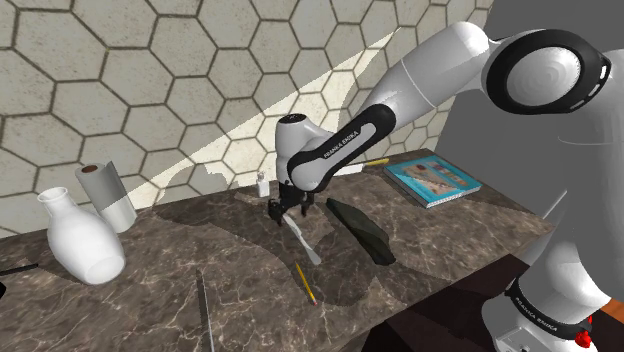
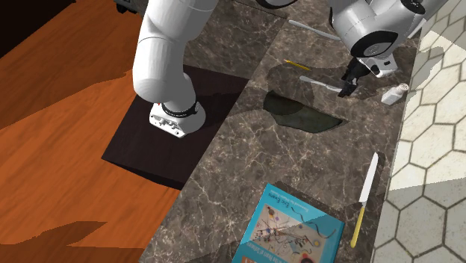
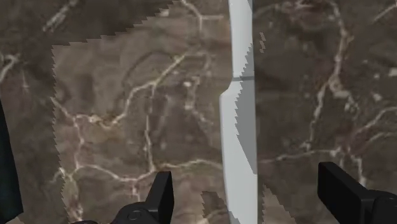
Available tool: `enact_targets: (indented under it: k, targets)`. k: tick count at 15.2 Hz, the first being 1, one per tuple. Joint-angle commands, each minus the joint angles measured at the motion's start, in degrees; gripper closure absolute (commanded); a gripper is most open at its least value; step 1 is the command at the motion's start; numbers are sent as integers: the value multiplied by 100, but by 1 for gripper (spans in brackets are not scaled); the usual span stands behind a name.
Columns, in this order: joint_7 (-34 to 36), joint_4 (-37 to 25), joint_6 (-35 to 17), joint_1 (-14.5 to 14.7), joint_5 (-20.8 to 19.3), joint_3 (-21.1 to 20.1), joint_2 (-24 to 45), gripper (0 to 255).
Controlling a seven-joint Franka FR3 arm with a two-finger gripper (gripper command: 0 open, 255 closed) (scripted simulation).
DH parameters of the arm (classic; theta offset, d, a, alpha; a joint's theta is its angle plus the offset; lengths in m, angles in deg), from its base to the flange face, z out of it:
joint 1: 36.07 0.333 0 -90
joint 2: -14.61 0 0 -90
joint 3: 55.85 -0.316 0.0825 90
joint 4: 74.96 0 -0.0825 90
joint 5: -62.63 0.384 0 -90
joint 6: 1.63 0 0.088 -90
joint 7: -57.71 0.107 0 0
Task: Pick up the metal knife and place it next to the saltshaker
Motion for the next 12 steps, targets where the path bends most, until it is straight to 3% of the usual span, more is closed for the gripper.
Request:
enact_targets:
  k: [1, 6, 12]
  targets:
    - [0, 0, 0, 0, 0, 0, 0, 0]
    - [-63, -37, 530, -49, 99, -70, -497, 0]
    - [-63, -37, 530, -49, 99, -69, -497, 0]
